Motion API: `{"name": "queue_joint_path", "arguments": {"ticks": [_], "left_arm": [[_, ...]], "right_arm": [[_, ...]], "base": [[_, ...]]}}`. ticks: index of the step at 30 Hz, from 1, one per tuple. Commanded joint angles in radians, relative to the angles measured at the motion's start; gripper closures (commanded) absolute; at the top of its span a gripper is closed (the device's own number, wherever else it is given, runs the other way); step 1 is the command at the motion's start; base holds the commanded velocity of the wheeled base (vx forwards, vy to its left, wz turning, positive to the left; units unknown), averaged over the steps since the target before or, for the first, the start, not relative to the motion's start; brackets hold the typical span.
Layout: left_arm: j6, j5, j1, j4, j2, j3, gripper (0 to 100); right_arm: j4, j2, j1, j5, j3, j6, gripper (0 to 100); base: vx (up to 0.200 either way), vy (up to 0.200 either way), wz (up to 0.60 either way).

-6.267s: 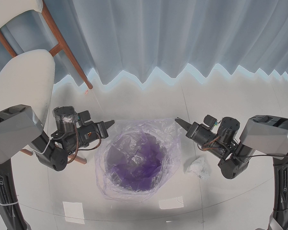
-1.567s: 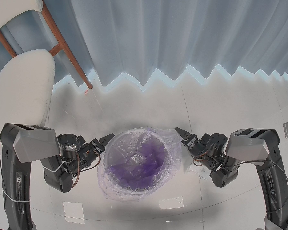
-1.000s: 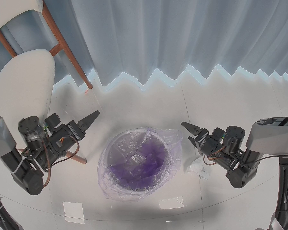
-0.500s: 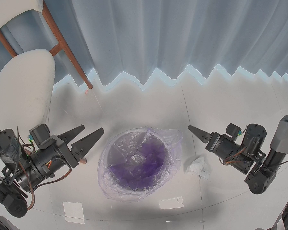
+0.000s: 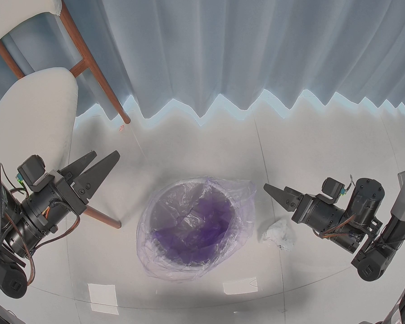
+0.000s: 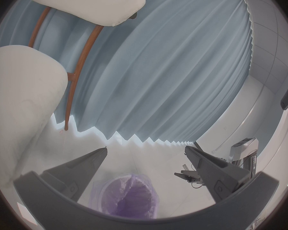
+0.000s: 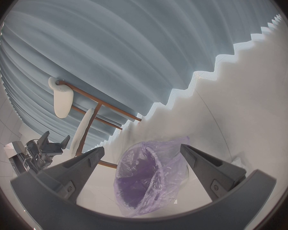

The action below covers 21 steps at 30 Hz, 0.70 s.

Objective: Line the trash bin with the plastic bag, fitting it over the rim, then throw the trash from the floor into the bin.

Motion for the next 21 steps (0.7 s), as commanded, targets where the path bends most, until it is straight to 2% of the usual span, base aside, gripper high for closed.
{"name": "queue_joint_path", "arguments": {"ticks": [1,7,8,10,15,17,21], "left_arm": [[-0.001,-0.007,0.027,0.019,0.03,0.003,0],[-0.006,-0.017,0.073,0.134,0.044,0.0,0],[-0.006,-0.017,0.074,0.139,0.045,0.0,0],[-0.006,-0.008,0.105,0.234,0.077,0.002,0],[-0.035,-0.017,0.183,0.272,0.15,-0.01,0],[-0.071,-0.019,0.249,0.279,0.22,-0.049,0],[-0.062,-0.024,0.36,0.266,0.304,-0.096,0]], "right_arm": [[-0.018,-0.001,-0.005,0.001,0.0,0.0,0],[-0.018,0.001,-0.008,-0.001,0.003,0.0,0],[-0.018,0.001,-0.006,-0.001,0.003,0.0,0],[-0.018,-0.001,-0.008,-0.001,0.003,0.0,0],[-0.018,0.006,-0.024,-0.001,0.004,0.0,0],[-0.018,0.007,-0.029,-0.001,0.003,0.0,0],[-0.018,0.007,-0.032,-0.001,0.001,-0.001,0]], "base": [[-0.2,-0.2,0.0],[-0.2,-0.2,0.0],[0.0,-0.2,0.0],[0.0,-0.2,0.0],[0.0,0.0,0.0],[0.0,0.0,0.0],[0.0,0.0,0.0]]}}
